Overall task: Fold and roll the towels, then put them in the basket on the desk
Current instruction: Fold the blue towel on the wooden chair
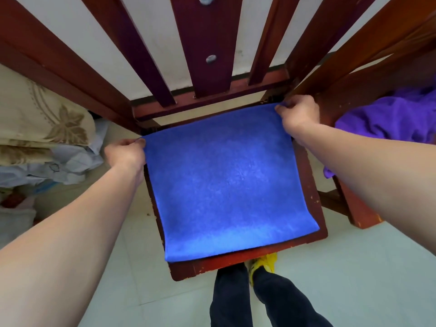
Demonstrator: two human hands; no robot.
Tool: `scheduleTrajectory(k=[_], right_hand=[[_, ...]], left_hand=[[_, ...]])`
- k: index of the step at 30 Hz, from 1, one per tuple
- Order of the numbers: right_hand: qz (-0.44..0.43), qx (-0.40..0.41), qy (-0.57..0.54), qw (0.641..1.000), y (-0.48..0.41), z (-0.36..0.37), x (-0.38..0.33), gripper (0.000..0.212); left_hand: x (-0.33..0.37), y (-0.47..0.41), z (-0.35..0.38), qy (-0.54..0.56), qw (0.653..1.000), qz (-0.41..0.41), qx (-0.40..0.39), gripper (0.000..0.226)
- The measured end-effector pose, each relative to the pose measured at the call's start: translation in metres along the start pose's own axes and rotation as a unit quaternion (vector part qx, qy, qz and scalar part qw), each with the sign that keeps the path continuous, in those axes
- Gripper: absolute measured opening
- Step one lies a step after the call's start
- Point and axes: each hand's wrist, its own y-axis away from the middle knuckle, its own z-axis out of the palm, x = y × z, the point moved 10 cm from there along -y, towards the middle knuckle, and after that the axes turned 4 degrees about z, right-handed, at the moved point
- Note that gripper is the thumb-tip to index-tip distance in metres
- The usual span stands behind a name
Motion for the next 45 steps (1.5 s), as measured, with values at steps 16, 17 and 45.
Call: scheduleTrajectory(k=[16, 17, 45], right_hand=[[0.119, -0.079, -0.047, 0.989, 0.118, -0.030, 0.136, 0.038], [0.137, -0.100, -0.061, 0.984, 0.133, -0.026, 0.157, 0.038], [0.122, -0.253, -0.085, 0.956, 0.125, -0.003, 0.143, 0.017]], left_hand=[[-0.110, 0.105, -0.050, -0.028, 0.994, -0.082, -0.062, 0.029], [-0.127, 0.119, -0.054, -0.020, 0.992, -0.098, -0.073, 0.030], [-0.152, 0.131, -0.040, -0.060, 0.972, -0.133, -0.187, 0.010]])
